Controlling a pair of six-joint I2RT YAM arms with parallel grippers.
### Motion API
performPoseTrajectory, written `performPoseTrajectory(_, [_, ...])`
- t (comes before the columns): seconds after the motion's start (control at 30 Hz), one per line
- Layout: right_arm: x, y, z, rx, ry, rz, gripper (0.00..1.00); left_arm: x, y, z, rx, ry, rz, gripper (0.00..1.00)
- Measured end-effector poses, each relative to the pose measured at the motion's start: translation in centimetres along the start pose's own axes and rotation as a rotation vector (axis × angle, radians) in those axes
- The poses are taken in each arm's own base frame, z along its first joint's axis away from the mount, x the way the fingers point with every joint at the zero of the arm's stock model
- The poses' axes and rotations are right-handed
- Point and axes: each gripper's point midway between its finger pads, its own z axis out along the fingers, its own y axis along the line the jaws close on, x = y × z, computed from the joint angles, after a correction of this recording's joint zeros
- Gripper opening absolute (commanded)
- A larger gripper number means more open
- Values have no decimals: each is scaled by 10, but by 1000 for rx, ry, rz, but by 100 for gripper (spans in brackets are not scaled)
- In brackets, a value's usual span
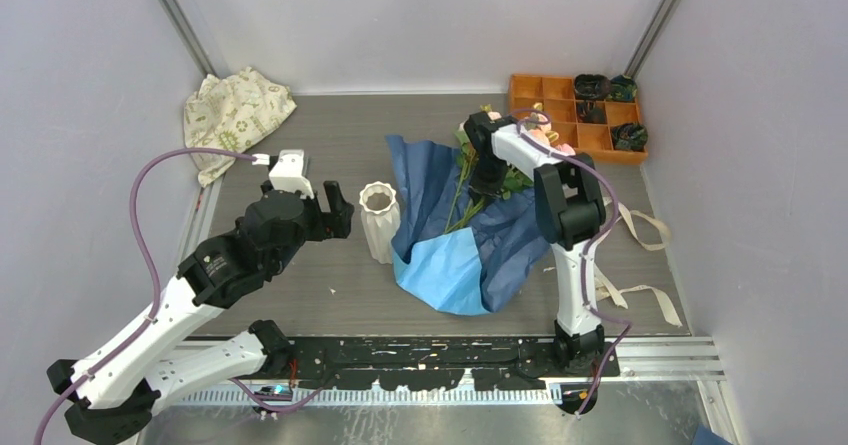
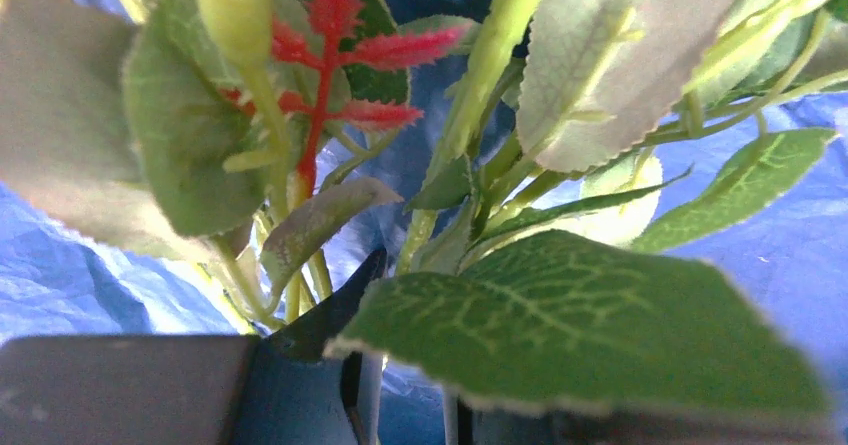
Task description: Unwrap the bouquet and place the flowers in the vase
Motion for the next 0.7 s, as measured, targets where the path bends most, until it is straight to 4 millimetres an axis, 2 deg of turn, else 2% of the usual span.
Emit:
performPoseTrajectory(0.2, [-21,27,-1,44,-19,-82,14,-1,2,1,-12,-4,2,84])
performPoseTrajectory(0.37, [-38,35,-1,105,-37,-132,15,0,1,4,-15,-2,6,84])
performPoseTrajectory(0.43, [-45,36,-2,127,-52,-150,20,0,1,4,-16,0,7,84])
performPoseTrajectory(0.53, [-46,29,-3,156,-55,-164,43,0,1,4,-16,-1,7,84])
performPoseTrajectory(0.6, [-43,21,-2,165,-63,-181,55,-1,1,3,-15,-4,6,84])
performPoseTrajectory(0.7, [-32,5,-8,156,-74,-195,67,-1,1,3,-15,-5,5,84])
